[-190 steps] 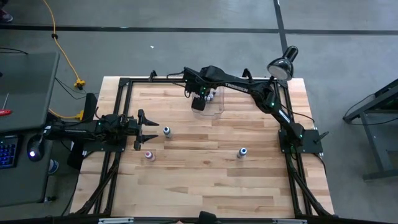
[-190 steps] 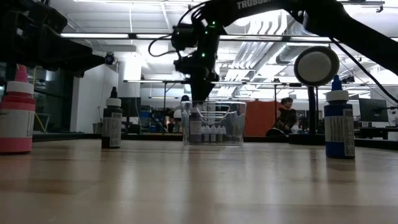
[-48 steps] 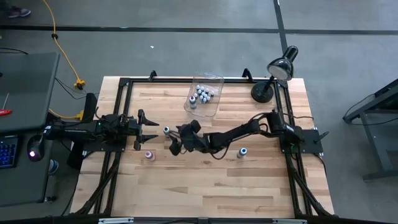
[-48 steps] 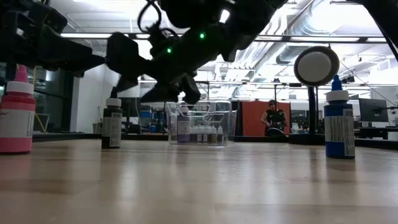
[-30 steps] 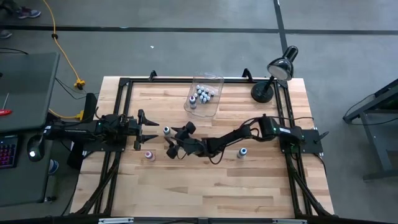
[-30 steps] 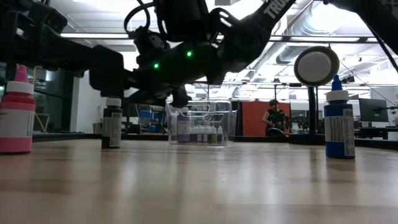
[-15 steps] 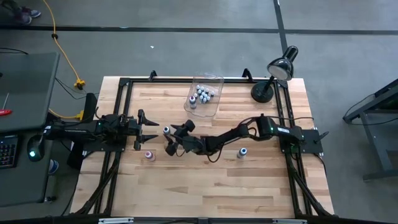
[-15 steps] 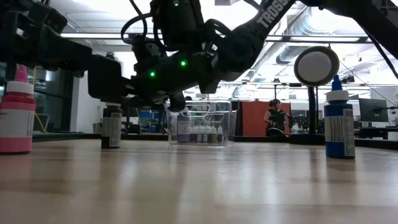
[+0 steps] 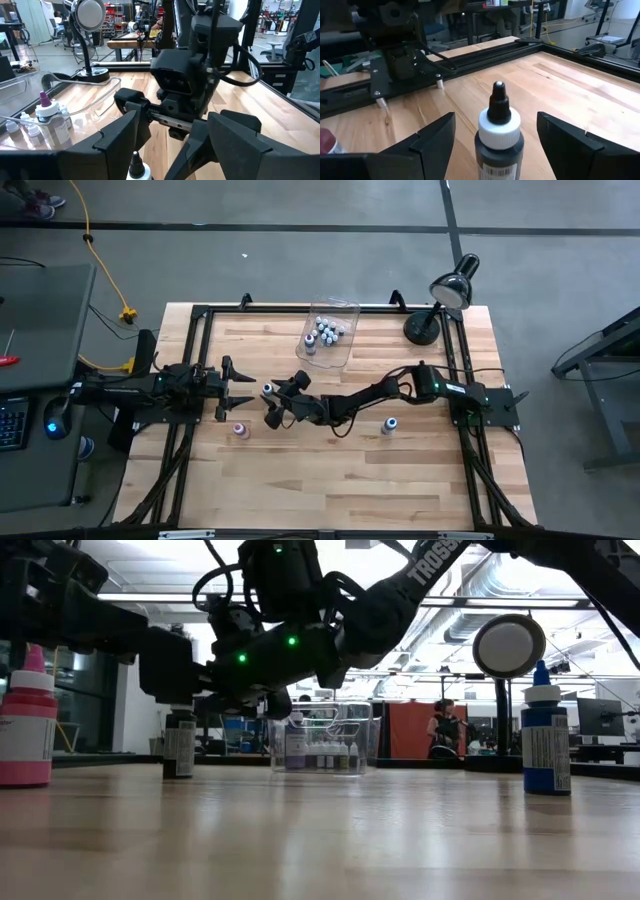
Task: Pick & Place food coloring
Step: Put the big black food coloring bottle into the transparent bin
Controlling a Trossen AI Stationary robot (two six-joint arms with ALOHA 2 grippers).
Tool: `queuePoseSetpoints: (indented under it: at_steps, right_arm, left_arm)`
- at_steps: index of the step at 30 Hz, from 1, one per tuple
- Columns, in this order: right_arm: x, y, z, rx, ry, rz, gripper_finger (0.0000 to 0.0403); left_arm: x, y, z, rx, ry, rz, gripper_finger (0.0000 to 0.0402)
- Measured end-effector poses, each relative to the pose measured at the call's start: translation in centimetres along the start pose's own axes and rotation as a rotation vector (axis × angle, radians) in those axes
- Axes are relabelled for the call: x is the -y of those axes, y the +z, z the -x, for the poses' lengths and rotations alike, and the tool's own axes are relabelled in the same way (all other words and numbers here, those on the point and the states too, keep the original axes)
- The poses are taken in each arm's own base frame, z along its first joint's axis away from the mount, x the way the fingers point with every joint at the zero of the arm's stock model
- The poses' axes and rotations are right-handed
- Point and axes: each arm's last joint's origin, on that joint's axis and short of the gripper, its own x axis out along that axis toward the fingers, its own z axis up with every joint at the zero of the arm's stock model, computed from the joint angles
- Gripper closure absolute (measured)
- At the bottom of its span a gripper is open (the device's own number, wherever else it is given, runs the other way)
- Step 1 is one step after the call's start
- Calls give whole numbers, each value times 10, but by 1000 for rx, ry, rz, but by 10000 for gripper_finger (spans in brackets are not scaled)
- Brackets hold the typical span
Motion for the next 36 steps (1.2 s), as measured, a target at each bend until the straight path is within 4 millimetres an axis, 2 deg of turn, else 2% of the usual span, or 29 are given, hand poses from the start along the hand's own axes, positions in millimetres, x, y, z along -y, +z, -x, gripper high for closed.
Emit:
queuePoseSetpoints:
  at_steps: [9,16,27,36]
  right_arm:
    - [4,-2,-4,-17,21,-19,135]
    - [-3,-7,-14,-22,92,-20,135]
    - [2,-5,-19,-6,43,-2,136]
    - [3,-5,-19,-12,67,-3,184]
  left_arm:
    - [0,0,0,1,0,0,163]
    - [0,0,0,0,0,0,163]
    - [0,0,0,0,0,0,163]
    - [0,0,0,0,0,0,163]
